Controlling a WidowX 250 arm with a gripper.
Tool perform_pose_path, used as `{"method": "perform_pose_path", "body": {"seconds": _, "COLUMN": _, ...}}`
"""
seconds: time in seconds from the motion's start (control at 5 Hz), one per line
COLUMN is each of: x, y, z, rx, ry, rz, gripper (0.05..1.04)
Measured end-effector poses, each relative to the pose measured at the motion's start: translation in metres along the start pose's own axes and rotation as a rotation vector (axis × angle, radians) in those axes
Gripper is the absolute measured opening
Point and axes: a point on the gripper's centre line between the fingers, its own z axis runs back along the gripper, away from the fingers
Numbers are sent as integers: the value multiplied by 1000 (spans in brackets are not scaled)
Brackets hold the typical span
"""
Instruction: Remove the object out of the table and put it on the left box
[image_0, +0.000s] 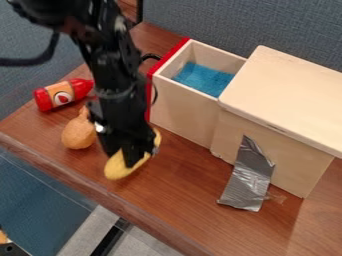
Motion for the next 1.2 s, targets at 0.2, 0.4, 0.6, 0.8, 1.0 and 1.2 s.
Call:
{"method": "perform_pose_path", "body": {"seconds": 0.2, "x": 9, "y": 1, "z": 29, "rx": -15, "ry": -68, "rz": 19, "gripper": 457}}
{"method": "perform_pose_path", "body": {"seconds": 0.4, "x": 20, "y": 4, "z": 67, "rx": -35, "ry": -157, "rz": 62, "gripper": 457}}
{"method": "perform_pose_path", "body": {"seconds": 0.6, "x": 30, "y": 4, "z": 93, "rx": -62, "ry": -214, "rz": 106, "gripper": 457}}
{"method": "perform_pose_path", "body": {"seconds": 0.8, "x": 56, "y": -4, "z": 111, "rx": -156, "ry": -259, "rz": 166, "gripper": 457}}
{"method": "perform_pose_path", "body": {"seconds": 1.0, "x": 86, "y": -9, "z": 102, "rx": -216, "ry": -219, "rz": 270, "gripper": 457}}
{"method": "perform_pose_path", "body": {"seconds": 1.2, "x": 110, "y": -15, "z": 93, "rx": -218, "ry": -163, "rz": 388, "gripper": 457}}
